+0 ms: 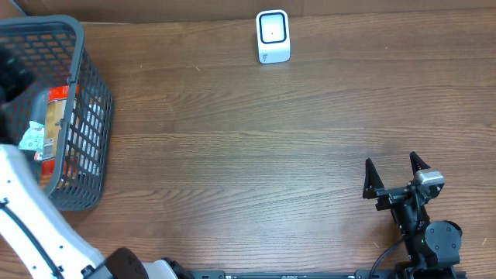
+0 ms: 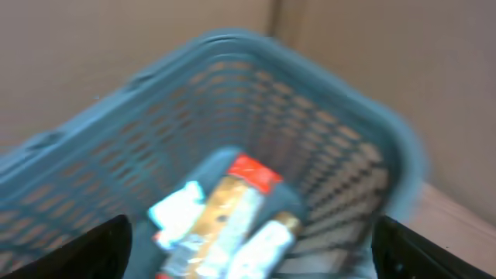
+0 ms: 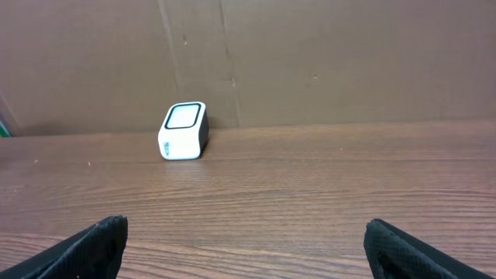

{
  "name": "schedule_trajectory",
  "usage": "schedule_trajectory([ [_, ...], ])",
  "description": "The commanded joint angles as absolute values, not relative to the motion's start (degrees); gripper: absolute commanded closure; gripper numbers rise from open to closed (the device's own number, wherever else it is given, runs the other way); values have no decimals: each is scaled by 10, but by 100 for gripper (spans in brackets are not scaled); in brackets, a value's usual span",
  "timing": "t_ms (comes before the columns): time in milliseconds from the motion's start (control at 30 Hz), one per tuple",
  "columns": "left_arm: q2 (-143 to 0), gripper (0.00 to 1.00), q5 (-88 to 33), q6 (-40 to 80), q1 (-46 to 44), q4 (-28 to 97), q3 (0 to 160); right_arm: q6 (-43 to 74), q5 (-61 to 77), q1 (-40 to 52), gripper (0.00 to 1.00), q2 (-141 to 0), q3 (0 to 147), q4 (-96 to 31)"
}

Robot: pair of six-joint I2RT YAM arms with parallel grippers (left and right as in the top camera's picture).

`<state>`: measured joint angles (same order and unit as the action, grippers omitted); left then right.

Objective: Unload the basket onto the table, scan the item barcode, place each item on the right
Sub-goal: 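Reach the left gripper into the grey basket and grasp the orange-labelled package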

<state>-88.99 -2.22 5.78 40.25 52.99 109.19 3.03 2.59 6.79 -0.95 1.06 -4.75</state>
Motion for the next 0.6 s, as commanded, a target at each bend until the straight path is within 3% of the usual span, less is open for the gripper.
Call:
schedule_trajectory([
  [0,-931,9,-45,-22,429,540,1103,32,25,67,0,-7,5,-46],
  [567,-1231,15,-61,-101,442,576,1102,32,25,67,0,-7,5,-46],
])
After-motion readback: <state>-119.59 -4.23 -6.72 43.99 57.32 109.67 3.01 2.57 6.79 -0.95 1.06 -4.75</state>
